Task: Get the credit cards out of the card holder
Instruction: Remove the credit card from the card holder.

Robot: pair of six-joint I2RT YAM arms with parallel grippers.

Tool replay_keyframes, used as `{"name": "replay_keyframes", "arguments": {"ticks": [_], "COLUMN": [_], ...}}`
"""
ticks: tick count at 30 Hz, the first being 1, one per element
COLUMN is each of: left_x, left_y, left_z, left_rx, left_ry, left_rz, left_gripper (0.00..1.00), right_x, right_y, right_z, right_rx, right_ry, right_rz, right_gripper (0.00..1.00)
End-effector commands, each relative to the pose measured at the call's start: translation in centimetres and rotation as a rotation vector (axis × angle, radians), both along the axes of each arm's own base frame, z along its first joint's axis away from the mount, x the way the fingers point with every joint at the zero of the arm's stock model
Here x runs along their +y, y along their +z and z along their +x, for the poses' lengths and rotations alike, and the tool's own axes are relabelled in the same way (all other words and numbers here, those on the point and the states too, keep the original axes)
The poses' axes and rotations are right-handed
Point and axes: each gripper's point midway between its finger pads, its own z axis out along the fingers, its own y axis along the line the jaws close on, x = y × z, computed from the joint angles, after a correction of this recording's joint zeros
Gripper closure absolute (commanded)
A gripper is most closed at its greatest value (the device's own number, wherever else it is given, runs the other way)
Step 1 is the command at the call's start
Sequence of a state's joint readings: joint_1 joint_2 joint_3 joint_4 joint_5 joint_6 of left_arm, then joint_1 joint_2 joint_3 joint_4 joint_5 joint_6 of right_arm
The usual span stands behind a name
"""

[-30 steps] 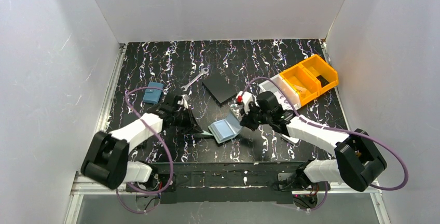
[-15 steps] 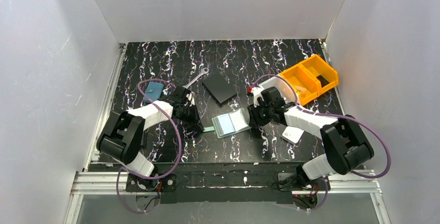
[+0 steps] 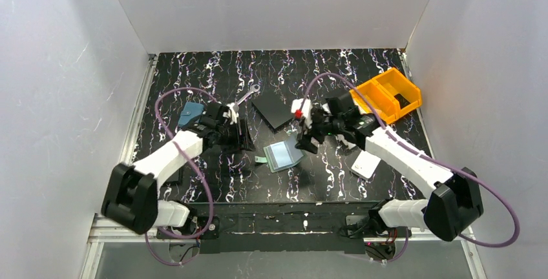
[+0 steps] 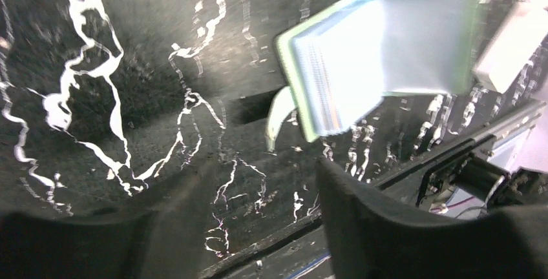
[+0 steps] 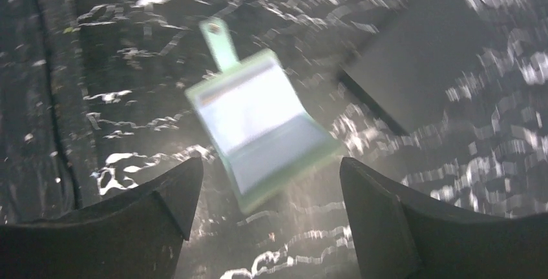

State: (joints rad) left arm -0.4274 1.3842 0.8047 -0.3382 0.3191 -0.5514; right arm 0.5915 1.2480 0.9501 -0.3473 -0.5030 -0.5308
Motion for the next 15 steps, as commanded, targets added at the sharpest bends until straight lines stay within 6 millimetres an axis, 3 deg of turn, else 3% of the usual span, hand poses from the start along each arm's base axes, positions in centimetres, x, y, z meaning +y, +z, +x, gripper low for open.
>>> {"name": "replay_keyframes", "arguments": {"ticks": [1, 3, 5, 7, 10, 15], "left_x": [0.3, 0.2, 0.1, 0.2, 0.7, 0.8], "left_y": [6.2, 8.4, 10.2, 11.4, 11.7, 10.3], "left_z": [1.2, 1.7, 2.2, 2.9, 3.8, 4.0], "left_rx": [-0.228, -0.297, -0.343, -0.365, -0.381, -0.377], "left_ry": [-0.018, -0.028, -0.054, -0.085, -0.128, -0.205], "left_rz": [-0.056, -0.090, -0.123, -0.139, -0.111, -0.077], "left_gripper": [0.30, 0.13, 0.04, 0.03, 0.03, 0.08], "right_x": [3.9, 5.2, 5.9, 6.2, 7.0, 7.2], "right_y": [-1.3, -2.3, -3.7, -5.4, -6.9, -9.2], "right_z": [-5.0, -5.6, -5.3, -4.8, -3.6, -2.8], "right_rx": [-0.075, -0.082, -0.069, -0.058, -0.087, -0.101], "right_ry": [0.338, 0.374, 0.380, 0.370, 0.320, 0.273], "right_rz": [-0.085, -0.105, -0.130, -0.169, -0.192, -0.240], "right_gripper": [0.11, 0.08, 0.07, 0.06, 0.04, 0.04]}}
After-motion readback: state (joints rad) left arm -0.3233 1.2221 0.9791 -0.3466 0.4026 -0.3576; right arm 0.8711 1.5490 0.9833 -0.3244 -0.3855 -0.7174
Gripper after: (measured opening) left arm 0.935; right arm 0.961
